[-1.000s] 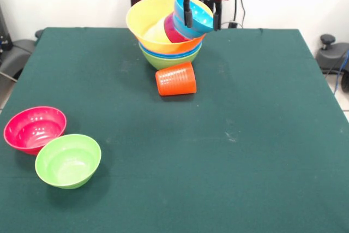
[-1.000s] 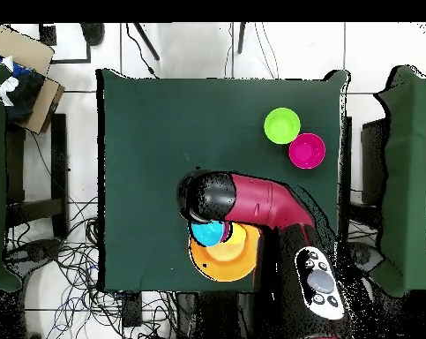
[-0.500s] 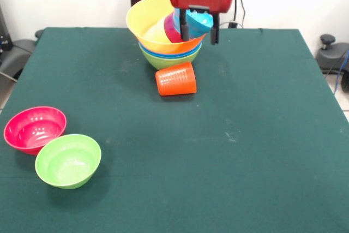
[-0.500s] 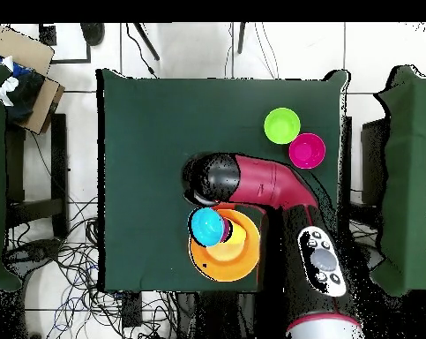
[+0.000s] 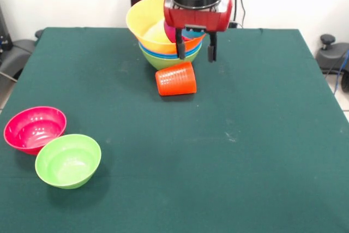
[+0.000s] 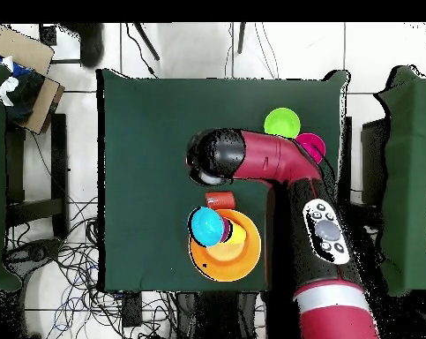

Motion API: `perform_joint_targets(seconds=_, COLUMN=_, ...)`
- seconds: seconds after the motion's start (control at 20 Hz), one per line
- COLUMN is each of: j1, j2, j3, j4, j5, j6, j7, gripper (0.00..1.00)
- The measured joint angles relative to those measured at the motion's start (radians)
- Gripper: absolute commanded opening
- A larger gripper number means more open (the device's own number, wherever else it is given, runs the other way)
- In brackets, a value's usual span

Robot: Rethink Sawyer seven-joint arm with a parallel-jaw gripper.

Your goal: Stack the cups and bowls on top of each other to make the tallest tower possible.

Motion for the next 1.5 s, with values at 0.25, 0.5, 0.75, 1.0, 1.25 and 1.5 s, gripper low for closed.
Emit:
perform_joint_targets(seconds=0.25, j1=-0.040, j2=0.031, j3=0.037, j4=-0.047, j5=-0.025, j6=0.044, j7=0.000, gripper=1.00)
perform_joint_targets(seconds=0.5, j1=-0.087, j2=0.046, j3=0.068, j4=-0.102, j5=-0.063, j6=0.109, j7=-0.001, gripper=1.00)
perform_joint_targets(seconds=0.75, j1=-0.138, j2=0.085, j3=0.114, j4=-0.218, j5=-0.119, j6=0.224, j7=-0.035, gripper=1.00)
perform_joint_targets(seconds=1.0, j1=-0.158, j2=0.125, j3=0.141, j4=-0.315, j5=-0.156, j6=0.277, j7=-0.090, gripper=1.00)
perform_joint_targets(seconds=1.25, j1=-0.162, j2=0.167, j3=0.163, j4=-0.402, j5=-0.169, j6=0.291, j7=-0.125, gripper=1.00)
perform_joint_targets(seconds=1.5, j1=-0.162, j2=0.211, j3=0.179, j4=-0.482, j5=-0.171, j6=0.291, j7=-0.133, gripper=1.00)
